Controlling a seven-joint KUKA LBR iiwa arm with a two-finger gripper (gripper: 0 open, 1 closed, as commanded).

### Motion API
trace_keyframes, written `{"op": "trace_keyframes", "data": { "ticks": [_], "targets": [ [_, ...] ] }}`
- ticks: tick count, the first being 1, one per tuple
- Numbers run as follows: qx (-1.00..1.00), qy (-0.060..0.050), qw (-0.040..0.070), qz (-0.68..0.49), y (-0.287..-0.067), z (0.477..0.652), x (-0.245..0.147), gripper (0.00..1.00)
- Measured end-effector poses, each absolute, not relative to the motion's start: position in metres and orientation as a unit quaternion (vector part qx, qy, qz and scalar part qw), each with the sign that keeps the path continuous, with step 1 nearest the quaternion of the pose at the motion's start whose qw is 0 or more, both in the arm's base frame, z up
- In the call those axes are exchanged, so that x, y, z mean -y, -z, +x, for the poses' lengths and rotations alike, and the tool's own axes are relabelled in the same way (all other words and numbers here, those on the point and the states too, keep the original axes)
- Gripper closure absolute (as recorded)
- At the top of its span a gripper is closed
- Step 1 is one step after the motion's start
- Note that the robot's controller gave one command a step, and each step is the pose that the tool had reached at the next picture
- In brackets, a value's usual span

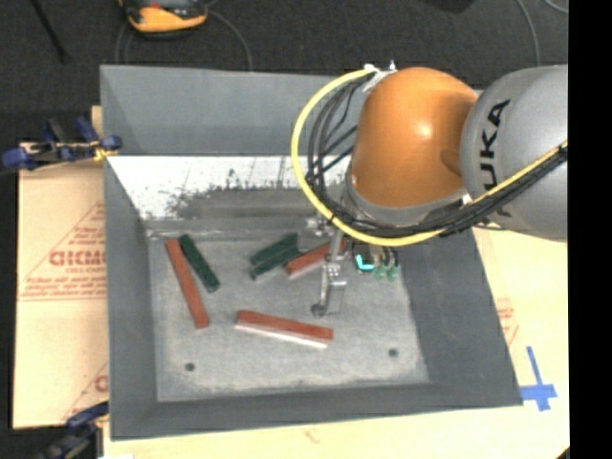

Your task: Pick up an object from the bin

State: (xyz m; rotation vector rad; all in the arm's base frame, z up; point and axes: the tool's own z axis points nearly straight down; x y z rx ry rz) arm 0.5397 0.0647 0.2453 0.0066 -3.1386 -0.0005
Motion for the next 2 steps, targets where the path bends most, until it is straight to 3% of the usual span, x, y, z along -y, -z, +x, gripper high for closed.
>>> {"op": "trace_keyframes", "data": {
  "ticks": [1,2],
  "targets": [
    [1.0,0.0,-0.002,0.001,-0.249,0.541,-0.064,0.0],
    [1.0,0.001,-0.004,-0.002,-0.172,0.533,-0.061,0.0]
  ]
}}
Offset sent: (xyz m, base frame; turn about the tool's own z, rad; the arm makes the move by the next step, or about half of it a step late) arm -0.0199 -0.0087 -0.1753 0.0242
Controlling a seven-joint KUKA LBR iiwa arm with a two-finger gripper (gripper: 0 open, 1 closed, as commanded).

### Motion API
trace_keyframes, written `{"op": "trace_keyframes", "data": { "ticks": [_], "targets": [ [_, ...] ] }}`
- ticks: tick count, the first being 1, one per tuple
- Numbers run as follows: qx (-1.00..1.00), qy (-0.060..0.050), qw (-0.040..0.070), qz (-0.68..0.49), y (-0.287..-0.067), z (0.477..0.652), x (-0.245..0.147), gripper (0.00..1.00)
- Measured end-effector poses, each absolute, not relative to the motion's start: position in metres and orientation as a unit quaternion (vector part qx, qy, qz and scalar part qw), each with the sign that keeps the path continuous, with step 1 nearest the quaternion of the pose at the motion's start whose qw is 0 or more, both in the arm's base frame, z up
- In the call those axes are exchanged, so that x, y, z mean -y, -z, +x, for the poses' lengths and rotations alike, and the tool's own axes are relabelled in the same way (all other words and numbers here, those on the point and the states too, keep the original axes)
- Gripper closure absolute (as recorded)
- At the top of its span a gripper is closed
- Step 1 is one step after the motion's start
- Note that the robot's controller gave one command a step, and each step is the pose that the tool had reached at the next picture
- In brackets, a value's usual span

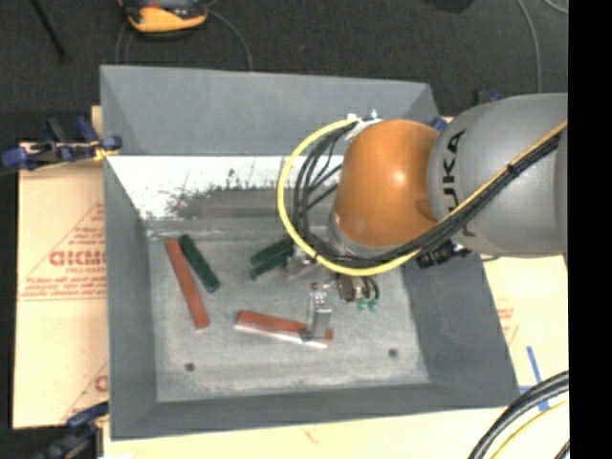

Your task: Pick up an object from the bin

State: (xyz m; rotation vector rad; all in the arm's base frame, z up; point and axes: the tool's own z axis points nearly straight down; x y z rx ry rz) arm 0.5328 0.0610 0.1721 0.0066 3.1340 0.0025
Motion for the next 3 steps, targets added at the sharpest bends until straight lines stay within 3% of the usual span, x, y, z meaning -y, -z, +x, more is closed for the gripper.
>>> {"op": "trace_keyframes", "data": {
  "ticks": [1,2,3],
  "targets": [
    [-1.0,0.0,-0.001,0.015,-0.125,0.528,-0.058,0.0],
    [-0.998,0.0,0.001,0.07,-0.129,0.526,-0.066,0.0],
    [-0.999,0.0,0.002,0.034,-0.073,0.522,-0.078,0.0]
  ]
}}
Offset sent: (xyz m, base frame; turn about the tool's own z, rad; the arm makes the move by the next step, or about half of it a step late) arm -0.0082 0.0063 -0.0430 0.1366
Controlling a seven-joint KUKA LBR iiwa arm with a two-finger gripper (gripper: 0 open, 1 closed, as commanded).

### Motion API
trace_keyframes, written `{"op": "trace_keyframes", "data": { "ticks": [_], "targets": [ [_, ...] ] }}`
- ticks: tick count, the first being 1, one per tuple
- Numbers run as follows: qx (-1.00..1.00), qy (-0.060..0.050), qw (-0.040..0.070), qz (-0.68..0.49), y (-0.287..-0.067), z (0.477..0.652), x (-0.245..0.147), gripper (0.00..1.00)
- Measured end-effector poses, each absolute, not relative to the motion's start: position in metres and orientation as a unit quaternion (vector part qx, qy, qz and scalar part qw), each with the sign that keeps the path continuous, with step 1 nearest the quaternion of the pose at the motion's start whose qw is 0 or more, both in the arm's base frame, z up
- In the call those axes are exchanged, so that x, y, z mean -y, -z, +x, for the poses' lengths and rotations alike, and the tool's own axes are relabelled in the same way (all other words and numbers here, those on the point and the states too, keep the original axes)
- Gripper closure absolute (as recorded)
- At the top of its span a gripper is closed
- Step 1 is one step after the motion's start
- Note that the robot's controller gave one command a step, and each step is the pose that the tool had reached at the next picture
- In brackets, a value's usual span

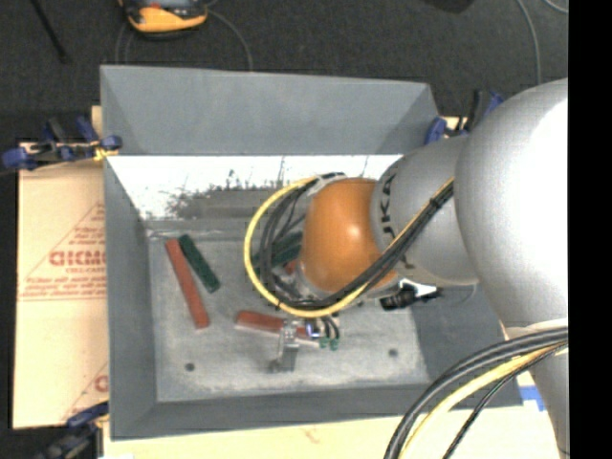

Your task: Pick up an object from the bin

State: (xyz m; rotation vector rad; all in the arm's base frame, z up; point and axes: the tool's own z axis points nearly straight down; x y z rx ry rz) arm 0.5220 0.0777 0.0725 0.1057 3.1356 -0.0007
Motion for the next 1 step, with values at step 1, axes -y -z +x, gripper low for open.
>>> {"op": "trace_keyframes", "data": {
  "ticks": [1],
  "targets": [
    [-0.99,0.0,-0.001,0.144,-0.0702,0.5142,-0.0774,1.0]
  ]
}}
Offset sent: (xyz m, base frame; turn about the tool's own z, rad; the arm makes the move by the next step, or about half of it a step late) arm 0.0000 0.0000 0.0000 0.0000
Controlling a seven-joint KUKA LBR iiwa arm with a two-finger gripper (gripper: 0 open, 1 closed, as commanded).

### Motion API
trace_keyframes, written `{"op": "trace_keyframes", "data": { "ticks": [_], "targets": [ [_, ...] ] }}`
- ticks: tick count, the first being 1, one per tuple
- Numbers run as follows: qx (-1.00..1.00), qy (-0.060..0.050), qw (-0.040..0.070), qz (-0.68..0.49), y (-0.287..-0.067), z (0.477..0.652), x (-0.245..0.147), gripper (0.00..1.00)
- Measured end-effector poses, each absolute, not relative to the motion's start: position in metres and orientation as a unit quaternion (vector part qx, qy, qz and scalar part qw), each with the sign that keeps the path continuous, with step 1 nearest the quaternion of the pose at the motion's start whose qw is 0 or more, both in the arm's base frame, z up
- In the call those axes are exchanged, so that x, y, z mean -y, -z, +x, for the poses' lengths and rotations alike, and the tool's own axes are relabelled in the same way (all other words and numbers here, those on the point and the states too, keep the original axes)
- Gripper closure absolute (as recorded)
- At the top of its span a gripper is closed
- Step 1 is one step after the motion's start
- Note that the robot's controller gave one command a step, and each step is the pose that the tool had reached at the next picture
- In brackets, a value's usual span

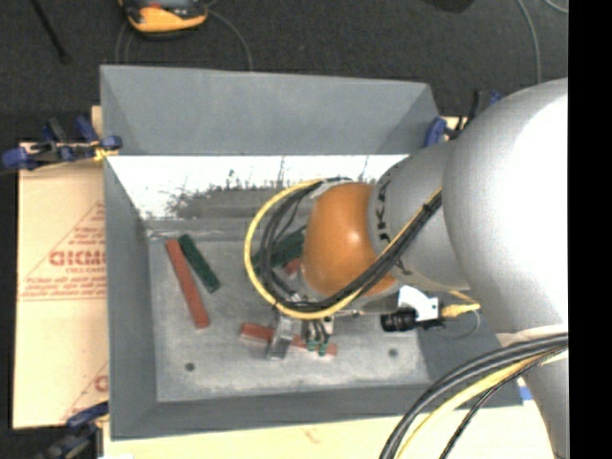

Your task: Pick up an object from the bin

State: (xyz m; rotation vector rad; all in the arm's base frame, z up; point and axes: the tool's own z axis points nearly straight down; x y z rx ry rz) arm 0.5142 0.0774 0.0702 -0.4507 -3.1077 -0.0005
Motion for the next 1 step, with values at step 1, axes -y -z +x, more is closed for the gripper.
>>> {"op": "trace_keyframes", "data": {
  "ticks": [1],
  "targets": [
    [0.99,0.0,0.001,-0.144,-0.0702,0.5142,-0.0774,1.0]
  ]
}}
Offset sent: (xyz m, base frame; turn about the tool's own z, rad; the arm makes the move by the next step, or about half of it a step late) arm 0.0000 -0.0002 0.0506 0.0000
